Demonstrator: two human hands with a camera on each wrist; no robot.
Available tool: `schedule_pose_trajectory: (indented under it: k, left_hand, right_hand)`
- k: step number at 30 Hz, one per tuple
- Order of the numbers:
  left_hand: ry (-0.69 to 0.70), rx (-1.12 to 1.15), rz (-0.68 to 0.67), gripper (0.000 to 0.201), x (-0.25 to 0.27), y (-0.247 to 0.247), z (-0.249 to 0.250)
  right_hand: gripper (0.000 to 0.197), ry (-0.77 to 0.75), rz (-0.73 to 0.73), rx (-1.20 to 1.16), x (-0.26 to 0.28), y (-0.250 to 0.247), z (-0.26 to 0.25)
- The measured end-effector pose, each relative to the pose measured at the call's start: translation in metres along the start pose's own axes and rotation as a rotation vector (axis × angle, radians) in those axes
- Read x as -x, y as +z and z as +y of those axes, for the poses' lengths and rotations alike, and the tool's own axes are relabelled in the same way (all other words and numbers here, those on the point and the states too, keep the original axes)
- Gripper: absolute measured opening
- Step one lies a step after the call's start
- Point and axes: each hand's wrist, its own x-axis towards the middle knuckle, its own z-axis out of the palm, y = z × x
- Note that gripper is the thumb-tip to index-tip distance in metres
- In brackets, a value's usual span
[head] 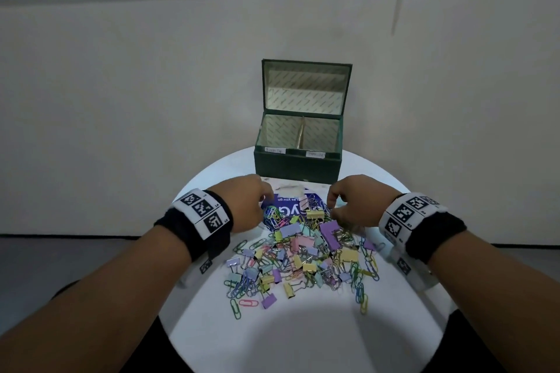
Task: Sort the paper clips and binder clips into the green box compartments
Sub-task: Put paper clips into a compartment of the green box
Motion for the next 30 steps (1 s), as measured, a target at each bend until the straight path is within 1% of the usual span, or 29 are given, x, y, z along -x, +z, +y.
schedule_pose_trajectory:
  k: [2,3,5,7,10,11,14,15,17,18,19,21,22,24,26,30]
  left_hand:
    - [0.06,0.002,-0.062,0.049,0.007,0.002,0.002]
    - [0.093,-0.006,-0.071,0.052,0.009,0.002,0.004]
    - [0.149,-0.03,-0.059,0.045,0.008,0.003,0.006]
    - [0.165,-0.036,-0.039,0.031,0.005,0.003,0.007]
    - [0.154,-0.039,-0.019,0.014,0.003,0.004,0.007]
    - [0.143,-0.034,-0.009,0.012,0.003,0.004,0.006]
    - [0.105,-0.014,0.073,0.015,0.004,0.003,0.004]
    - [0.092,0.0,0.107,0.016,0.005,0.003,0.003]
    - [0.066,0.03,0.161,0.016,0.005,0.002,0.002]
    - [0.055,0.038,0.177,0.017,0.005,0.002,0.001]
    - [0.045,0.041,0.182,0.017,0.005,0.002,0.001]
    - [0.03,0.045,0.181,0.017,0.004,0.001,0.001]
    - [0.021,0.047,0.177,0.017,0.004,0.001,0.001]
    - [0.016,0.045,0.179,0.017,0.005,0.0,0.0]
    - [0.025,0.054,0.178,0.018,0.005,0.001,-0.001]
    - [0.066,0.079,0.167,0.021,0.002,0.003,-0.003]
  right_hand:
    - [0.009,0.0,0.024,0.01,0.0,0.0,-0.001]
    - [0.012,0.004,0.041,0.006,-0.001,0.0,-0.002]
    - [0.02,0.015,0.036,-0.001,-0.003,0.002,-0.002]
    - [0.015,0.011,0.015,0.011,-0.005,0.004,-0.003]
    - [0.002,-0.017,0.019,0.029,-0.007,0.005,-0.005]
    - [0.004,-0.026,0.023,0.026,-0.007,0.005,-0.006]
    - [0.012,-0.037,0.052,0.003,-0.008,0.005,-0.004]
    - [0.012,-0.039,0.064,-0.009,-0.007,0.005,-0.004]
    - [0.005,-0.021,0.049,-0.017,-0.007,0.004,-0.004]
    - [0.007,-0.013,0.025,-0.011,-0.007,0.004,-0.005]
    - [0.01,-0.014,0.001,-0.009,-0.007,0.005,-0.006]
    - [0.006,-0.024,-0.014,-0.021,-0.009,0.005,-0.007]
    - [0.01,-0.034,-0.012,-0.015,-0.009,0.005,-0.006]
    - [0.017,-0.053,0.015,0.005,-0.008,0.006,-0.004]
    - [0.016,-0.059,0.057,-0.02,-0.006,0.003,-0.004]
    - [0.013,-0.127,0.136,-0.107,-0.006,-0.016,-0.008]
